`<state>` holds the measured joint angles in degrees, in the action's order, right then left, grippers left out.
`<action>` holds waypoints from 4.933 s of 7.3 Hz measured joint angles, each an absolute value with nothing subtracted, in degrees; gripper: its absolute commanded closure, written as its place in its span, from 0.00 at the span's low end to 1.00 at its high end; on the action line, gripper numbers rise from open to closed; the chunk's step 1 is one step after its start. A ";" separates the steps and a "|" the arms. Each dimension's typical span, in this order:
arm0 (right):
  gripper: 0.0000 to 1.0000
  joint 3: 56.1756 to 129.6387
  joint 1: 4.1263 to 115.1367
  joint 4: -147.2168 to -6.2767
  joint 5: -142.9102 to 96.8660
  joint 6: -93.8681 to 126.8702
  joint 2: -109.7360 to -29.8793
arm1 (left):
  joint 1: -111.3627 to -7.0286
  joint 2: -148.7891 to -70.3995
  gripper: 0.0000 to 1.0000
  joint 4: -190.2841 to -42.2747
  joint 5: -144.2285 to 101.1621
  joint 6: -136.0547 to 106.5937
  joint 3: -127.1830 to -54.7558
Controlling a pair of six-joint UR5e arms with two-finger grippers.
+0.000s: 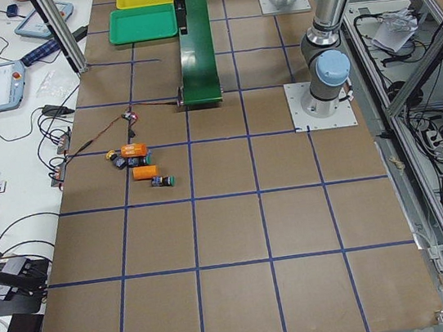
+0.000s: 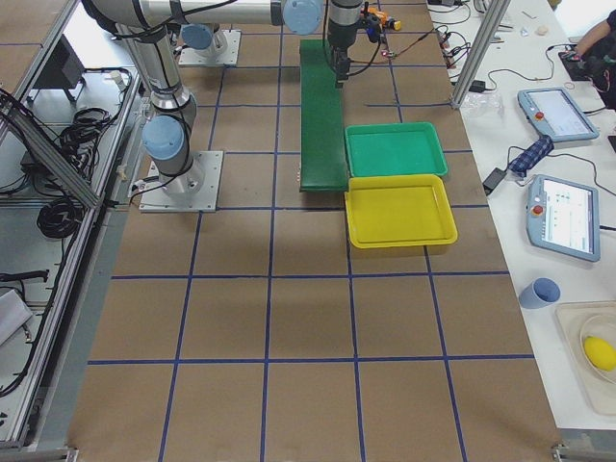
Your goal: Sort buttons by color to trays
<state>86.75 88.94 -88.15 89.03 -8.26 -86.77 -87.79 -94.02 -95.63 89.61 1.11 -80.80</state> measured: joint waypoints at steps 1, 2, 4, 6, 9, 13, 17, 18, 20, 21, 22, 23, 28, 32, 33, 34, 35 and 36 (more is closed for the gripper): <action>0.00 86.75 88.95 -88.15 89.03 -8.26 -86.74 | -87.10 -96.71 0.00 -95.31 89.56 1.25 -79.40; 0.00 86.75 88.94 -88.20 88.99 -8.26 -86.64 | -85.38 -100.48 0.00 -93.48 89.68 1.85 -78.34; 0.00 86.75 88.94 -88.29 88.94 -8.26 -86.52 | -79.75 -109.36 0.00 -89.69 89.88 5.83 -73.98; 0.00 86.75 88.94 -88.25 89.00 -8.26 -86.54 | -75.19 -118.61 0.00 -88.06 89.64 12.36 -66.69; 0.00 86.75 88.94 -88.24 89.03 -8.26 -86.55 | -69.66 -129.89 0.00 -84.17 90.10 23.63 -60.22; 0.00 86.77 88.94 -88.20 89.03 -8.26 -86.73 | -68.57 -135.28 0.00 -82.23 89.98 25.79 -60.34; 0.00 86.80 88.94 -88.07 88.95 -8.26 -86.74 | -68.67 -137.50 0.65 -82.39 90.31 25.76 -60.49; 0.00 86.83 88.95 -88.08 88.95 -8.26 -86.73 | -68.89 -137.76 1.00 -82.38 90.37 25.77 -60.47; 0.00 86.78 88.95 -88.13 89.00 -8.22 -86.78 | -68.82 -137.73 1.00 -82.79 90.25 25.87 -60.05; 0.00 86.78 88.94 -88.10 89.00 -8.24 -86.79 | -68.94 -137.20 1.00 -83.66 90.25 25.97 -59.62; 0.00 86.80 88.94 -88.08 88.98 -8.25 -86.78 | -69.52 -135.91 1.00 -86.63 90.22 26.15 -59.15; 0.00 86.80 88.93 -88.03 88.97 -8.28 -86.78 | -70.63 -133.32 1.00 -91.86 90.15 29.05 -58.60; 0.00 86.75 88.86 -87.86 89.03 -8.26 -86.80 | -78.18 -115.51 1.00 -117.68 90.22 45.85 -62.80; 0.00 86.83 88.83 -87.80 89.04 -8.26 -86.80 | -84.98 -103.63 1.00 -100.50 90.60 52.34 -84.42; 0.00 86.83 88.83 -87.80 89.04 -8.26 -86.82 | -85.22 -99.90 1.00 -93.46 90.37 58.60 -91.28; 0.00 86.84 88.81 -87.80 89.04 -8.26 -86.83 | -85.33 -97.22 1.00 -86.18 90.11 64.62 -97.42; 0.00 86.83 88.80 -87.80 89.03 -8.26 -86.83 | -85.62 -95.72 1.00 -78.57 90.05 69.58 -102.79; 0.00 86.83 88.82 -87.79 89.03 -8.28 -86.83 | -86.13 -94.80 1.00 -72.30 90.11 73.38 -106.97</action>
